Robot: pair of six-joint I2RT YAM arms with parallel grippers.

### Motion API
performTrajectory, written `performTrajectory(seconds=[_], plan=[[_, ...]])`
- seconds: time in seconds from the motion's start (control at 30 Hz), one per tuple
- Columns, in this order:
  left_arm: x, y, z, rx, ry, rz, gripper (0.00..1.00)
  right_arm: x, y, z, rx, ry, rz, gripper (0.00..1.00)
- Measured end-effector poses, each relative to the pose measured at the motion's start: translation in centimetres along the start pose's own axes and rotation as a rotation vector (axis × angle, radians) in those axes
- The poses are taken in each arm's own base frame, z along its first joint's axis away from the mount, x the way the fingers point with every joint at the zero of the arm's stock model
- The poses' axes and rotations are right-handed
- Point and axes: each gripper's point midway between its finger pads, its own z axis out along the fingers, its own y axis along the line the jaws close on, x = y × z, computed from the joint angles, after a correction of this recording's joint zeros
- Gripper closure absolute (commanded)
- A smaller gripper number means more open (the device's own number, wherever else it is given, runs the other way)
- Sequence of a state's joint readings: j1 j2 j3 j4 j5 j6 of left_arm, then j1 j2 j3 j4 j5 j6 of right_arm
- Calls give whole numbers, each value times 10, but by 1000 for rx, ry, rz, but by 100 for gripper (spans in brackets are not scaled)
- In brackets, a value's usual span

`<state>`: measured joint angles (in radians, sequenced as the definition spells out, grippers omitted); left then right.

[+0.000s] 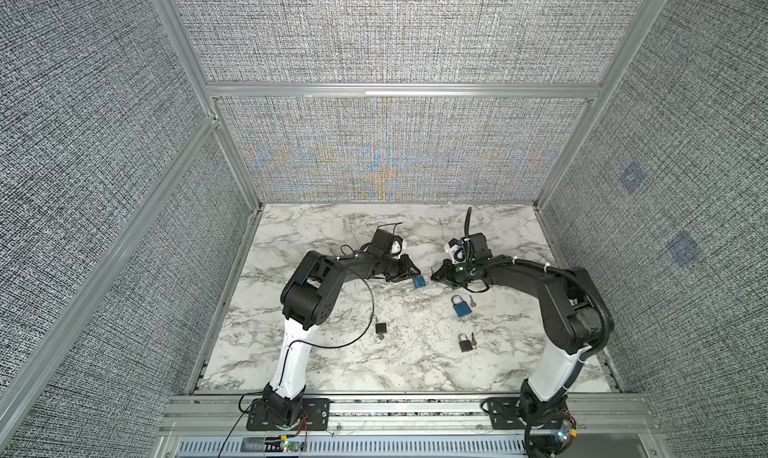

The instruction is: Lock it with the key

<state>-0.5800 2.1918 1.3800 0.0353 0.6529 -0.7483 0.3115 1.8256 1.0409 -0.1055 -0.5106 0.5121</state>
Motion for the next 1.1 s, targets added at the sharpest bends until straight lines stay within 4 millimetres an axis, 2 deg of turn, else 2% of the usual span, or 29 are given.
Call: performTrajectory(seconds=[0.2,0.53,0.73,0.87,1.0,1.1], plan=[[-2,11,-2,-50,-11,-4,69,-4,0,9,0,6,2,86],[-8,13,-8,-90,-29,15,69,-7,-1,20,6,18,1,82],[-21,9,-28,-111,-92,30,69,-11,2,17,15,14,-12,79],[-26,6,-41,-120,-125,34,68,-13,7,7,28,-5,-29,77],[-26,1,-56,-129,-158,41,69,-8,22,-5,49,-21,-89,77],[-22,-7,-76,-125,-195,54,69,5,39,-14,52,-22,-144,76]])
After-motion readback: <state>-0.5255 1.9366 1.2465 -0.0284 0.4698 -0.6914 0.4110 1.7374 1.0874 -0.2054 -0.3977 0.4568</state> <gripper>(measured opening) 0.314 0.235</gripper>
